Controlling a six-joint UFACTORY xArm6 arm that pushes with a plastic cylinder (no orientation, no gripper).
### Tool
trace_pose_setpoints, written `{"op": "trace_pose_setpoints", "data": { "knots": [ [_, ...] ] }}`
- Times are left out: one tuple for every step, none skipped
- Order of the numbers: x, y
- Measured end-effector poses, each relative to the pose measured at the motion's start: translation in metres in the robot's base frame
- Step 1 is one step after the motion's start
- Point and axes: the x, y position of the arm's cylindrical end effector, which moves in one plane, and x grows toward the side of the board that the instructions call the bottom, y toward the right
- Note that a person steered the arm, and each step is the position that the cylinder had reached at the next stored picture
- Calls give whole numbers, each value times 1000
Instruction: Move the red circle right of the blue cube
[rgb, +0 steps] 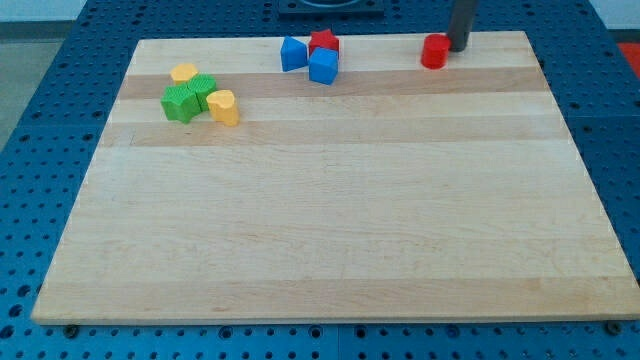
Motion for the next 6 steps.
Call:
{"op": "trace_pose_setpoints", "data": {
  "knots": [
    [16, -14],
    [17, -50],
    [17, -91],
    [34, -98],
    [80, -65],
    [100, -73]
  ]
}}
